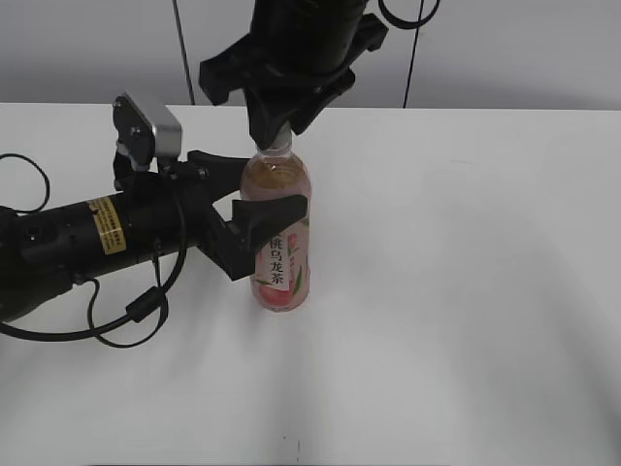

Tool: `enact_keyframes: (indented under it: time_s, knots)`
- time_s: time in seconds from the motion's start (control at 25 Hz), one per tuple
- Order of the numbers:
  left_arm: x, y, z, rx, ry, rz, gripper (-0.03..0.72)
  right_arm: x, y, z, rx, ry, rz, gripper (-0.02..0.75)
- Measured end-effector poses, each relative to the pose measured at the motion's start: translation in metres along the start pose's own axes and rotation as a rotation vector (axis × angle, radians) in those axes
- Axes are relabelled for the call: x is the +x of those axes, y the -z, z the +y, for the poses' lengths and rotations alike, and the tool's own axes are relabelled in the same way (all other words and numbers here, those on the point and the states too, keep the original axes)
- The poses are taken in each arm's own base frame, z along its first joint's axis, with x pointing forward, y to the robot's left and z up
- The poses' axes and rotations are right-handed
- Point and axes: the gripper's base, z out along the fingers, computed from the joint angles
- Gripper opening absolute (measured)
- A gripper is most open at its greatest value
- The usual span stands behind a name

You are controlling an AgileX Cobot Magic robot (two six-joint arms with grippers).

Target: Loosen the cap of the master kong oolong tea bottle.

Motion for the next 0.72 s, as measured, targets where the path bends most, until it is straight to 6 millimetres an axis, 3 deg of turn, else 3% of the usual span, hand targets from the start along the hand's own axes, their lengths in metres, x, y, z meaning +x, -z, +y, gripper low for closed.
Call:
enact_keyframes:
  time_s: [0.72]
  knots:
    - [0.0, 0.0, 0.0, 0.0, 0.0, 0.0, 0.474, -0.0002, 0.0005, -0.0009, 0.011, 0.807, 0.001, 0.272]
